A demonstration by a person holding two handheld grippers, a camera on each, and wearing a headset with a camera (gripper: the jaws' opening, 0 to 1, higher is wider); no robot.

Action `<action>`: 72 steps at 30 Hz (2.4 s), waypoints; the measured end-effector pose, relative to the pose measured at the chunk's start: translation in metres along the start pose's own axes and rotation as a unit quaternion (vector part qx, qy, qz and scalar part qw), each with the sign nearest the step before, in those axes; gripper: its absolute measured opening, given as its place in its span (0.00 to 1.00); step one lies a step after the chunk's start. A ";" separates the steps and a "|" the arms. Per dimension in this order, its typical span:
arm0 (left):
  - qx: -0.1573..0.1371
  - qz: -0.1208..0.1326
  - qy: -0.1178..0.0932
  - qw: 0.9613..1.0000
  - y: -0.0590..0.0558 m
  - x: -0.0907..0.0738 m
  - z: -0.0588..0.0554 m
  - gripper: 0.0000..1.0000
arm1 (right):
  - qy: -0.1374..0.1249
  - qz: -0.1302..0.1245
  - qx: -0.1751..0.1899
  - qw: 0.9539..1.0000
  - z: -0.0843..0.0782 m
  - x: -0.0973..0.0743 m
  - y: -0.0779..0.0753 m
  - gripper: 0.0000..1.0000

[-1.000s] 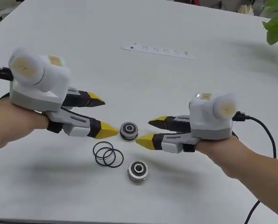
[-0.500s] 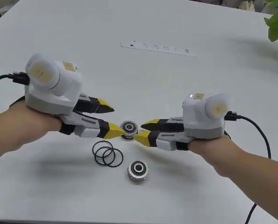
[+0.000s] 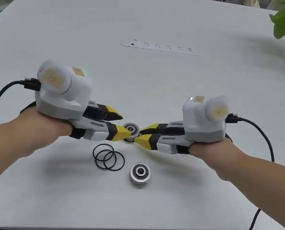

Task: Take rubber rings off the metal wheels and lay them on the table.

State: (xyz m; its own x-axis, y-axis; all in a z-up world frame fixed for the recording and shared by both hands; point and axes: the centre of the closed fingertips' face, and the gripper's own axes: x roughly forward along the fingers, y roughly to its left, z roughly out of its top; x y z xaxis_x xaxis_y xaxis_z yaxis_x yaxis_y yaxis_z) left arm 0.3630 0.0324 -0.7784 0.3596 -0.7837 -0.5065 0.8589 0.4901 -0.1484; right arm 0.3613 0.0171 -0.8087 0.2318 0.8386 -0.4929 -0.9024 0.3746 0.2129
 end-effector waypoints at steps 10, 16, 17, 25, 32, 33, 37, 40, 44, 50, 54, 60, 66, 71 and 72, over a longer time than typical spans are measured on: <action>0.007 0.001 0.015 1.000 0.000 0.008 -0.006 0.23 | 0.000 -0.002 -0.001 1.000 -0.001 0.001 0.000 0.10; 0.034 0.009 0.026 0.999 0.001 0.009 -0.008 0.20 | 0.001 -0.004 -0.003 1.000 -0.001 0.001 -0.001 0.09; 0.043 0.010 0.029 0.999 0.001 0.009 -0.008 0.19 | 0.001 -0.004 -0.003 1.000 -0.001 0.001 -0.001 0.09; 0.096 0.008 0.039 0.995 -0.005 0.011 -0.006 0.15 | 0.002 -0.004 -0.005 1.000 -0.001 0.001 -0.001 0.09; 0.088 0.011 0.044 0.995 -0.004 0.014 -0.006 0.15 | 0.003 -0.005 -0.005 1.000 -0.002 0.001 -0.001 0.09; 0.084 0.012 0.043 0.995 -0.003 0.014 -0.006 0.14 | 0.003 -0.005 -0.005 1.000 -0.002 0.001 -0.001 0.09; 0.078 0.015 0.039 0.996 -0.003 0.015 -0.007 0.14 | 0.005 -0.005 -0.005 1.000 -0.002 0.001 -0.001 0.09; 0.074 0.017 0.037 0.996 -0.002 0.015 -0.007 0.14 | 0.009 -0.005 -0.007 1.000 -0.003 0.001 -0.002 0.06; 0.072 0.018 0.037 0.997 -0.002 0.016 -0.007 0.14 | 0.005 -0.010 0.011 1.000 -0.004 -0.001 -0.002 0.00; 0.074 0.026 0.038 0.996 -0.001 0.016 -0.007 0.13 | -0.021 -0.018 0.096 0.995 -0.003 -0.003 -0.008 0.00; 0.072 0.031 0.038 0.996 -0.001 0.016 -0.007 0.13 | -0.042 -0.020 0.133 0.990 0.001 -0.007 -0.013 0.00; 0.068 0.036 0.039 0.996 -0.002 0.018 -0.006 0.12 | -0.075 -0.025 0.172 0.982 0.010 -0.011 -0.018 0.00; 0.069 0.046 0.044 0.996 -0.002 0.019 -0.005 0.12 | -0.080 -0.026 0.172 0.982 0.015 -0.010 -0.016 0.00; 0.067 0.050 0.048 0.995 0.000 0.019 -0.006 0.11 | -0.076 -0.025 0.165 0.983 0.016 -0.010 -0.014 0.00; 0.068 0.050 0.048 0.995 0.000 0.019 -0.006 0.11 | -0.075 -0.023 0.166 0.983 0.016 -0.010 -0.014 0.00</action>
State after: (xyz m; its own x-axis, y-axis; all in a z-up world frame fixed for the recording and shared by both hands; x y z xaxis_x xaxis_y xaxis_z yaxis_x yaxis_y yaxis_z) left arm 0.3673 0.0198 -0.7924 0.4159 -0.6901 -0.5922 0.8639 0.5033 0.0202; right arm 0.3770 0.0097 -0.7933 0.3435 0.8575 -0.3830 -0.7272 0.5009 0.4694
